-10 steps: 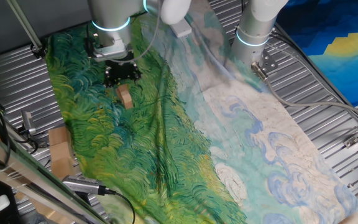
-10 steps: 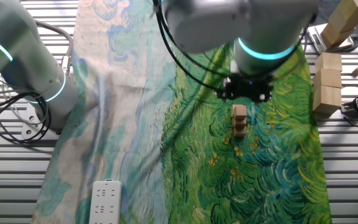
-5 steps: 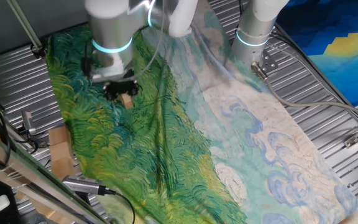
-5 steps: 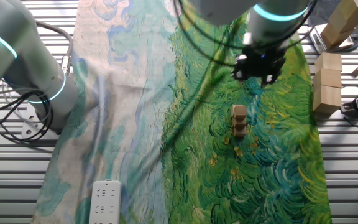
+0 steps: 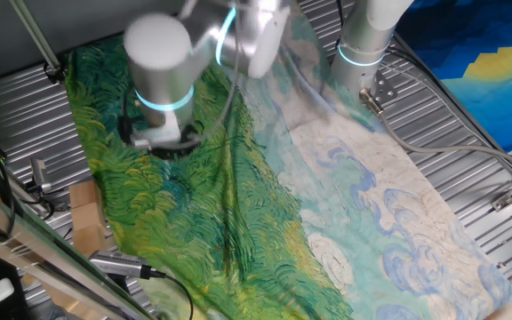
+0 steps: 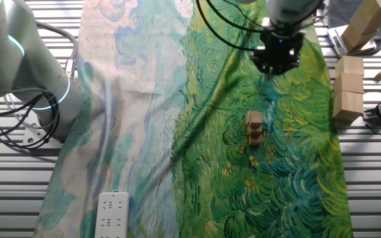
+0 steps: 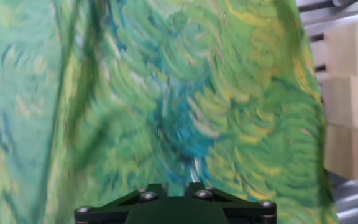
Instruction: Stack the blocks into a pyramid shape
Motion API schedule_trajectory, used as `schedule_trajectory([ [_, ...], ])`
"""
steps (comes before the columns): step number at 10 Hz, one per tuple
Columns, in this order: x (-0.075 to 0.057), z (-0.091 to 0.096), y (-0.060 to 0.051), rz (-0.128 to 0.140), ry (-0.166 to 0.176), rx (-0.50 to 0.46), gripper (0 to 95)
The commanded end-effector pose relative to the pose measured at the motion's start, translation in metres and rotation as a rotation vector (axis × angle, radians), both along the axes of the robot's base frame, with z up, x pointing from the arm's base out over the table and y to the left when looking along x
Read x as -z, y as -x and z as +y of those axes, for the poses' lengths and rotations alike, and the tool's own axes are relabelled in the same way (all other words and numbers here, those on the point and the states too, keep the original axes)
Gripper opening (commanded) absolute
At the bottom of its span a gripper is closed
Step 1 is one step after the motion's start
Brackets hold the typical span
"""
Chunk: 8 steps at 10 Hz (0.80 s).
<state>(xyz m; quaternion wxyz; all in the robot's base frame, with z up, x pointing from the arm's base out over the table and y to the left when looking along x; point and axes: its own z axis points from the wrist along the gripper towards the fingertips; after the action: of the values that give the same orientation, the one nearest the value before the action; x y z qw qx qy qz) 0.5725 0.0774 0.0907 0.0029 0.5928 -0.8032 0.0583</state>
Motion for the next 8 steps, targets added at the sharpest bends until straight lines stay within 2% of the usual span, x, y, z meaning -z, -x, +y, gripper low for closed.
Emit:
schedule_trajectory([
  [1,0.013,0.026,0.007,-0.012,0.004,0.060,0.0],
  [3,0.026,0.033,0.020,-0.019,0.002,0.087,0.0],
  [5,0.027,0.033,0.022,-0.021,0.020,0.067,0.0],
  [6,0.026,0.023,0.017,-0.024,0.028,0.056,0.0],
  [8,0.025,-0.015,-0.006,-0.015,0.005,-0.028,0.0],
])
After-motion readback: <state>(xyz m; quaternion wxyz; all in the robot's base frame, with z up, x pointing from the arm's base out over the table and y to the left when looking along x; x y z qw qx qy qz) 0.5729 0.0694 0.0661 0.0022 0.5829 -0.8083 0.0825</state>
